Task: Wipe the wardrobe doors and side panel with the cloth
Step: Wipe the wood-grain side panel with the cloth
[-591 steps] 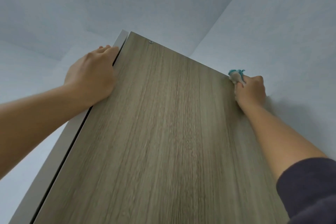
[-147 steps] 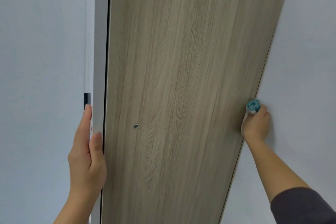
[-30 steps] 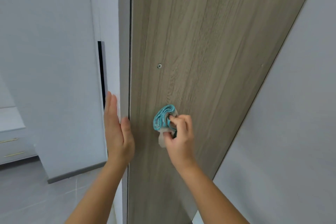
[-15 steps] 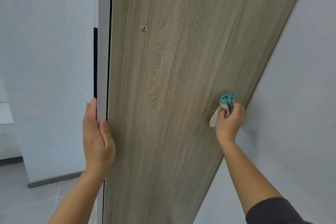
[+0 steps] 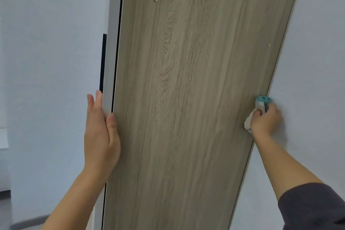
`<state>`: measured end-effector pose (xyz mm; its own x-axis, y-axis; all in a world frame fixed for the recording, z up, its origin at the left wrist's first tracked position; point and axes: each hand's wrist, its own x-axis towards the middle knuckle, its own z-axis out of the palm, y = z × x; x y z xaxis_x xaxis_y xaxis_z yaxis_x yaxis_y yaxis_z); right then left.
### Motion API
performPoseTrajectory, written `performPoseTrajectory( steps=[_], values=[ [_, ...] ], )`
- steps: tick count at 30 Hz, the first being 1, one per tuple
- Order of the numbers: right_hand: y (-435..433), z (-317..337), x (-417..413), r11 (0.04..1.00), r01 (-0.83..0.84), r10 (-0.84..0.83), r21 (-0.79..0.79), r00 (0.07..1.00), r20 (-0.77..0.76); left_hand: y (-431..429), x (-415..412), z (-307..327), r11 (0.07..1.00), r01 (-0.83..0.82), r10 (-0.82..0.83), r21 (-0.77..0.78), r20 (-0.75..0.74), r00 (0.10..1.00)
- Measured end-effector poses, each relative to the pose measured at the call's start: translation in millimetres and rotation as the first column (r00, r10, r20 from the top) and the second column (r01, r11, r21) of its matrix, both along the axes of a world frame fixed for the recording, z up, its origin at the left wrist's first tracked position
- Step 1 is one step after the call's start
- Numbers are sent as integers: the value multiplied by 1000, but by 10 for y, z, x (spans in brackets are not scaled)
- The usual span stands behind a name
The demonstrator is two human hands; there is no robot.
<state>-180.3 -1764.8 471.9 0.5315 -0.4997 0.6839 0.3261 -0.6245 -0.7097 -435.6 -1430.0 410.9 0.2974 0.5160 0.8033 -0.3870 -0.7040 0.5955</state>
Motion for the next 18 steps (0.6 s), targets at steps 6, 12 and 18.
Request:
performPoseTrajectory(
  steps=[6,12,18],
  values=[
    [469,-247,-247,992,-119,104,38,957,272,134,-21,-165,991,39,-45,127,45,998],
    [1121,-386,-720,960,-252,276,-119,800,533,198,49,-345,978,85,-108,191,113,988],
    [1834,-520,-1297,902,-256,426,-346,653,626,221,71,-479,969,46,-82,241,141,987]
  ],
)
